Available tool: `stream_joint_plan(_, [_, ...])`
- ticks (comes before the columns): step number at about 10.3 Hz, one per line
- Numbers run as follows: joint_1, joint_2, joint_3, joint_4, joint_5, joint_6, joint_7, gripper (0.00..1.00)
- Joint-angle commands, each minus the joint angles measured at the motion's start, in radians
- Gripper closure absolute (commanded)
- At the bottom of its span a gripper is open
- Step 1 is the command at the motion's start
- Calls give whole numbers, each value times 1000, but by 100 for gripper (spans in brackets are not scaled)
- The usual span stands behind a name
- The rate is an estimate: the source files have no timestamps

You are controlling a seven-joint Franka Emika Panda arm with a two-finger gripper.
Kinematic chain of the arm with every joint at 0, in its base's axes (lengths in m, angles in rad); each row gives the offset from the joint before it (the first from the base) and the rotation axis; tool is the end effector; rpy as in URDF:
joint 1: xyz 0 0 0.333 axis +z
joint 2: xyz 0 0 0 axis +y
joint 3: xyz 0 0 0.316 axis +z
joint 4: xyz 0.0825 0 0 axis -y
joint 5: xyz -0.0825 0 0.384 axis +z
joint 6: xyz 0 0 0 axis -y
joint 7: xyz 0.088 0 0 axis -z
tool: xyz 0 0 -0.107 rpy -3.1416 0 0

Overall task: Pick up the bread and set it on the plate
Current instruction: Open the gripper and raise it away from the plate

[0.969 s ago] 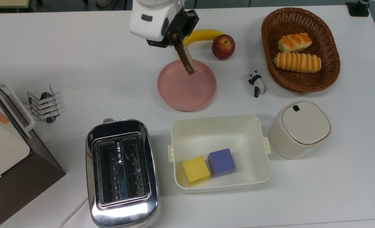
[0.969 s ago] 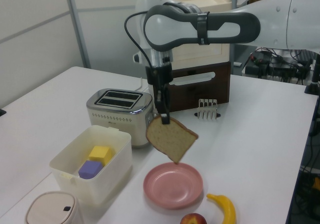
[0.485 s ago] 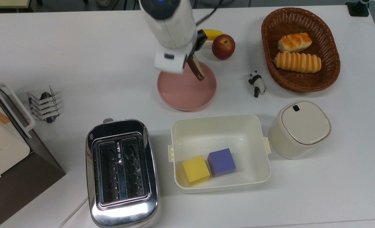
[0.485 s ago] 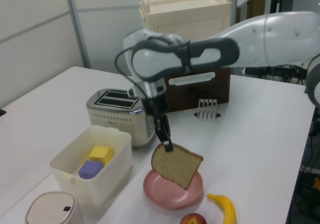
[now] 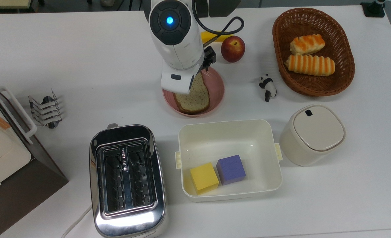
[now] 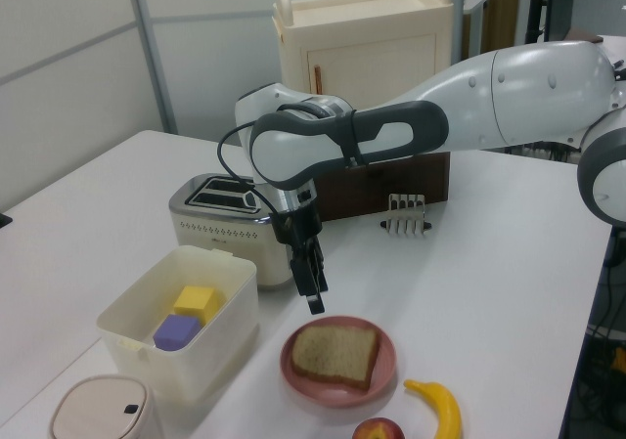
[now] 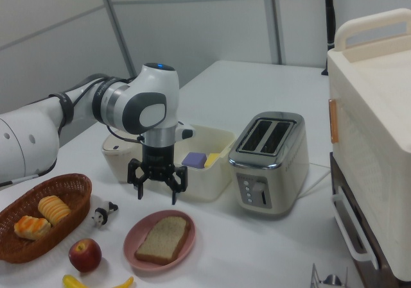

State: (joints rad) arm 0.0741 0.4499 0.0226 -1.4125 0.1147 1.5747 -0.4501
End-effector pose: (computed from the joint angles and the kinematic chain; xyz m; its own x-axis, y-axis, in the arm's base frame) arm 0.6534 0.0733 0.4236 0.8329 0.5147 -0.2035 0.4700 -0.8519 -0.2309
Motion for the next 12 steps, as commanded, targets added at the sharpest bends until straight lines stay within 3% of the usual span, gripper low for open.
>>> stream_joint_plan(1, [32,-33,-10,29,-134,22,29,0])
stream_joint_plan(3, [62,-43,-15,30,-228,74,173,0])
stream_joint_plan(5, [62,-97,-16,26,-274,74,292,0])
stream_joint_plan(8, [27,-241,-21,-13,-279,6,493,0])
stream_joint_plan(10, [-22,-296,-21,-22,-259,-38,501,0])
stream_joint_plan(12, [-81,-355,-21,-55,-187,-41,499,0])
